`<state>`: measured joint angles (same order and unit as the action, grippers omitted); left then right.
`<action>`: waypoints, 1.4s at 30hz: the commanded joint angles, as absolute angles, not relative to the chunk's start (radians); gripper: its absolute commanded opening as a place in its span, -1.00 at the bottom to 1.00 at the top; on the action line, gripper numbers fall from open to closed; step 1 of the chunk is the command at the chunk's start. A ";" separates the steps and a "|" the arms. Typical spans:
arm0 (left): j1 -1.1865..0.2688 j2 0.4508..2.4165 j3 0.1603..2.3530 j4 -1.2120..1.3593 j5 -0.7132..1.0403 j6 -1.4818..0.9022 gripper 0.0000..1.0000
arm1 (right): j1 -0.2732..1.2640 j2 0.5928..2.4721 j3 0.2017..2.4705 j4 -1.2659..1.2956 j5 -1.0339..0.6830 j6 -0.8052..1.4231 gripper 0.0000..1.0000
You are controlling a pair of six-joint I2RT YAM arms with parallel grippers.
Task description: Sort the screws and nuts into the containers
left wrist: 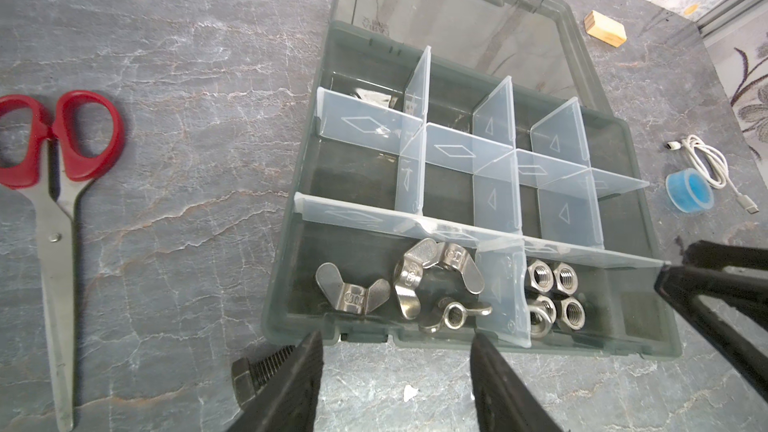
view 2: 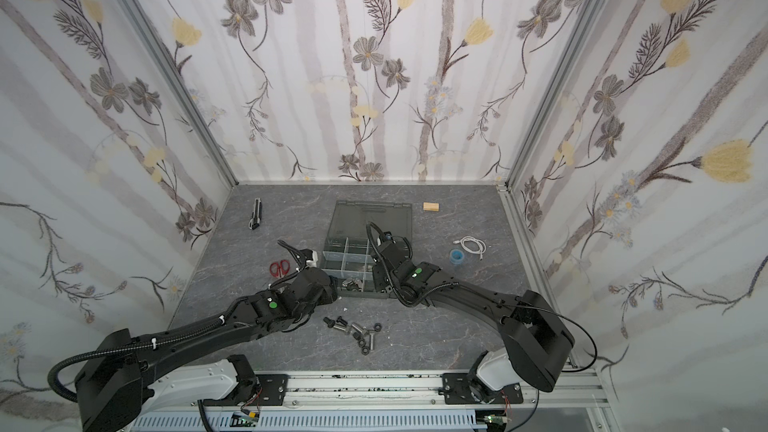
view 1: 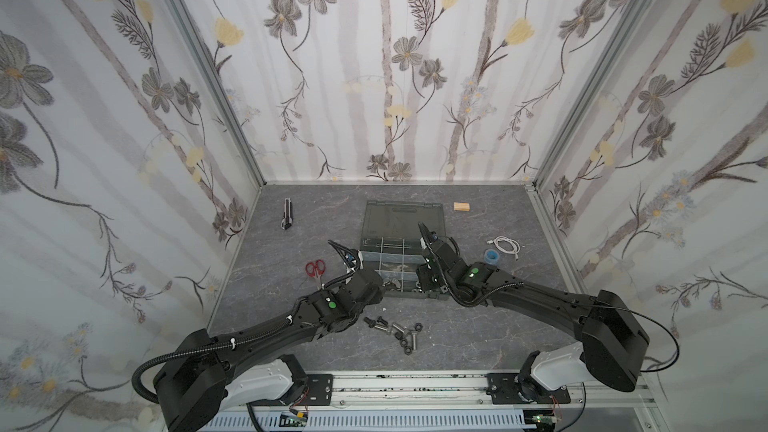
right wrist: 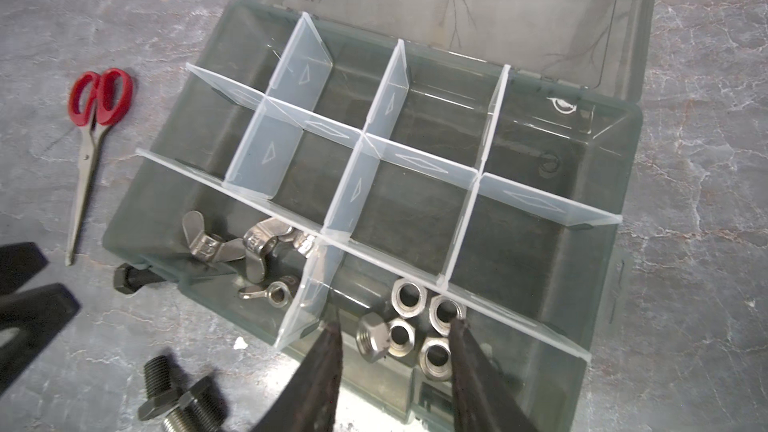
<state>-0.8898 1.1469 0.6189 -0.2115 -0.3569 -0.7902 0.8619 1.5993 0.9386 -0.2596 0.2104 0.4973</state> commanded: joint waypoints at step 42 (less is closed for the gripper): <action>-0.885 1.060 0.450 -0.222 -0.359 -0.680 0.12 | 0.873 1.276 0.776 -0.277 0.192 0.602 -0.11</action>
<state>-0.8875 1.0542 0.4561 -0.2203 -0.3294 -0.6628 0.8722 1.2755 0.7799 -0.2756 0.1898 0.5934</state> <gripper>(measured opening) 0.560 0.447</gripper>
